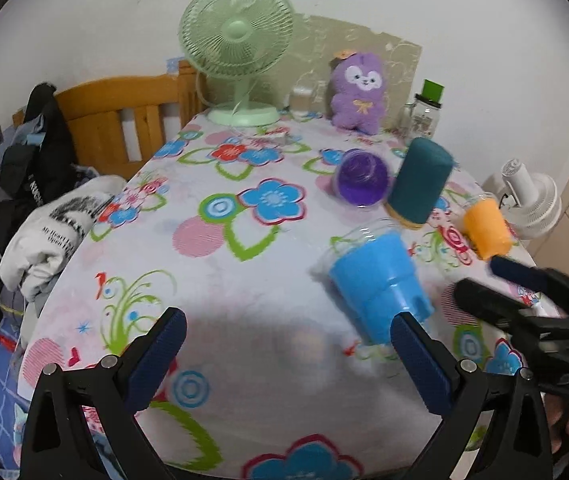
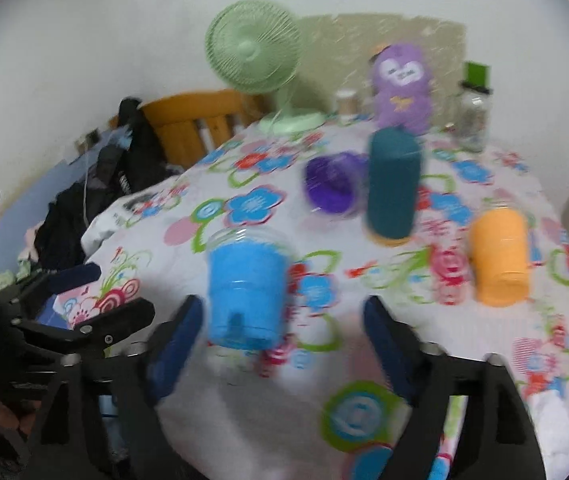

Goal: Flip cup upside down
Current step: 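Grasp the blue cup with the left gripper while the right gripper opens and releases it, then turn the blue cup rim-down with the left gripper and lower it onto the table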

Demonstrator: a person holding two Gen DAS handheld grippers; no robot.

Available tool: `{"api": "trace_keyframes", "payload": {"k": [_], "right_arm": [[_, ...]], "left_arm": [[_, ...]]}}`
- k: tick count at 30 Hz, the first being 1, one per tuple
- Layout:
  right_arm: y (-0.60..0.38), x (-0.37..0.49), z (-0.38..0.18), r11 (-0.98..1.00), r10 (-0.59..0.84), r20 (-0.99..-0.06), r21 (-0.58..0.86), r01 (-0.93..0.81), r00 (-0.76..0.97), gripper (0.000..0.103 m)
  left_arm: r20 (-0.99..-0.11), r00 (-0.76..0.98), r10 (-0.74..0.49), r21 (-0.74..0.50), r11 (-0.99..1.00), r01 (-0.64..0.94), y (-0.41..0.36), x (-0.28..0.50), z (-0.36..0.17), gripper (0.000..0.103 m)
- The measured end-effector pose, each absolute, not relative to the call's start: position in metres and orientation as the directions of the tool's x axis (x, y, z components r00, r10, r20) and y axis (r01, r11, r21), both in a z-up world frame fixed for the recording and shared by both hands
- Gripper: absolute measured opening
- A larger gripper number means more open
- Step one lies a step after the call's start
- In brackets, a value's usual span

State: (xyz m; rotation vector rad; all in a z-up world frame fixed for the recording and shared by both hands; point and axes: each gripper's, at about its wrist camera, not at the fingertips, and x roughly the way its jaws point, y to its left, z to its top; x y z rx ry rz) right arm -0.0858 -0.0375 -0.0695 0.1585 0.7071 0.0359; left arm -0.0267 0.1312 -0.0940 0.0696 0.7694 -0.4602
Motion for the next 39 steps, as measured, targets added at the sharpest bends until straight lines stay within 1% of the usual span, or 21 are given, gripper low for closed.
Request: {"api": "trace_keyframes", "payload": {"k": [3,6,9,13,20,23,25,26,29,39], "right_arm": [[-0.055,-0.103,-0.06,0.991,0.03,-0.625,0.12,0.059,0.78,0.095],[-0.068,-0.114,-0.056,0.992,-0.062,-0.621,0.046,0.115,0.781,0.095],[-0.076,-0.124,-0.056,0.989,-0.108,-0.62,0.013,0.148,0.777,0.095],[-0.081,-0.129,-0.059,0.987,-0.123,-0.626,0.001,0.158,0.77,0.095],[-0.086,-0.132,-0.063,0.988,-0.114,-0.629,0.011,0.155,0.769,0.095],[-0.088,-0.131,-0.063,0.988,-0.11,-0.629,0.017,0.156,0.77,0.095],[-0.089,-0.13,-0.063,0.987,-0.108,-0.629,0.025,0.158,0.77,0.095],[-0.089,-0.13,-0.063,0.987,-0.103,-0.629,0.033,0.159,0.77,0.095],[-0.089,-0.128,-0.064,0.986,-0.102,-0.632,0.037,0.161,0.768,0.095],[-0.085,-0.126,-0.067,0.987,-0.079,-0.64,0.058,0.15,0.765,0.095]], "left_arm": [[-0.674,0.621,-0.4,-0.106,0.884,0.455,0.113,-0.034,-0.092,0.103],[-0.662,0.626,-0.411,-0.098,0.876,0.472,0.094,-0.039,-0.092,0.103],[-0.668,0.626,-0.402,-0.072,0.873,0.483,0.07,-0.039,-0.098,0.103],[-0.677,0.644,-0.357,-0.022,0.884,0.467,0.046,-0.037,-0.111,0.103],[-0.693,0.644,-0.325,0.004,0.891,0.454,0.031,-0.031,-0.129,0.103],[-0.699,0.639,-0.322,0.0,0.893,0.45,0.03,-0.029,-0.135,0.093],[-0.709,0.628,-0.322,-0.005,0.892,0.452,0.03,-0.027,-0.139,0.084],[-0.712,0.625,-0.32,-0.006,0.892,0.451,0.03,-0.026,-0.14,0.082],[-0.715,0.617,-0.328,-0.016,0.89,0.455,0.033,-0.025,-0.142,0.07],[-0.685,0.636,-0.356,-0.029,0.885,0.464,0.045,-0.029,-0.129,0.069]]}}
